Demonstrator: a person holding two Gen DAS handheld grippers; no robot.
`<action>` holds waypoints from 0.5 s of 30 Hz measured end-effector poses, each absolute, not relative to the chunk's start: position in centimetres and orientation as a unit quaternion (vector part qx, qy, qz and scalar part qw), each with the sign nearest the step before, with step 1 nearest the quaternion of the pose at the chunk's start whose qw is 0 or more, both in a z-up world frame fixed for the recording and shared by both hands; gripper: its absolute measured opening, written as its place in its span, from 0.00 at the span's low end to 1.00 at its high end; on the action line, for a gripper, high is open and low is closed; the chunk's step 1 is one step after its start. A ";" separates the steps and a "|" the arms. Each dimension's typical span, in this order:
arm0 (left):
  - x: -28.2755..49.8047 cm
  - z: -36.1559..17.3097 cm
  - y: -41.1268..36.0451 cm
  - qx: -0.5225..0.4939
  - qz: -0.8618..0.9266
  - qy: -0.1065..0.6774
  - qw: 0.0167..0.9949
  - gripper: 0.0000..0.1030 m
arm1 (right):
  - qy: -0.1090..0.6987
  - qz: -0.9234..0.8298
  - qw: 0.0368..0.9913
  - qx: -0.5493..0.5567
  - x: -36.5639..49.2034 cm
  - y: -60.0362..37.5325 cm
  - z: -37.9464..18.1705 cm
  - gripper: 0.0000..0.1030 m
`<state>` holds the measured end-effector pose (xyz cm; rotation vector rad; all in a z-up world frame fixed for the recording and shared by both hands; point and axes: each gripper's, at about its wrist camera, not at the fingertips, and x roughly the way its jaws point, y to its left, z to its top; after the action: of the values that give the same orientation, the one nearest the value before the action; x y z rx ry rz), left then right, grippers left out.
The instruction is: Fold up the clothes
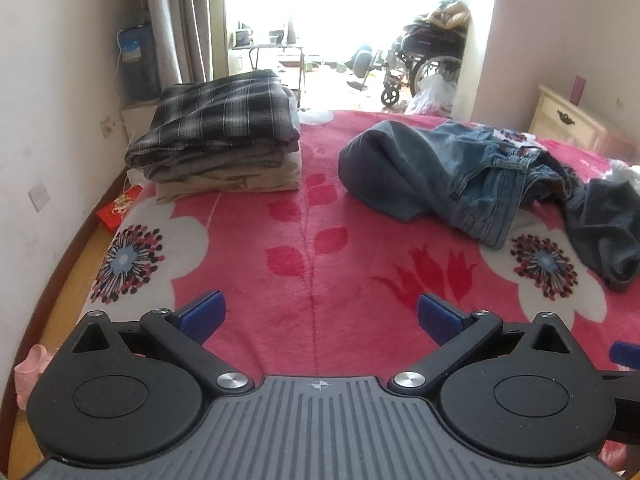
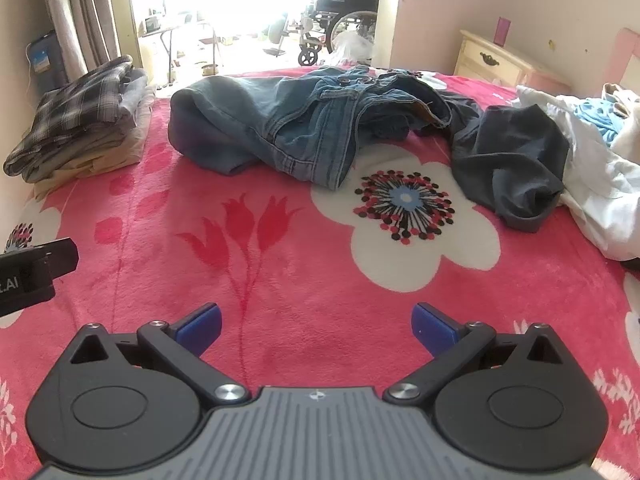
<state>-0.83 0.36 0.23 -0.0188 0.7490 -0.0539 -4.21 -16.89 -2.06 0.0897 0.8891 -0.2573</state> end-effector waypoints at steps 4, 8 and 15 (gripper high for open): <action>-0.8 0.4 0.6 -0.020 -0.022 0.363 0.931 1.00 | 0.429 -0.124 0.894 0.045 -4.3 -16.9 -2.0 1.00; -0.7 0.3 0.7 -0.017 -0.017 0.363 0.932 1.00 | 0.429 -0.123 0.894 0.046 -4.3 -16.9 -2.0 1.00; -0.7 0.2 0.6 -0.009 -0.013 0.361 0.932 1.00 | 0.430 -0.124 0.893 0.046 -4.2 -16.8 -2.1 1.00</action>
<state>-0.73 0.63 0.21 -0.0193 0.7391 -0.0261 -4.22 -16.77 -2.10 0.0945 0.8915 -0.2573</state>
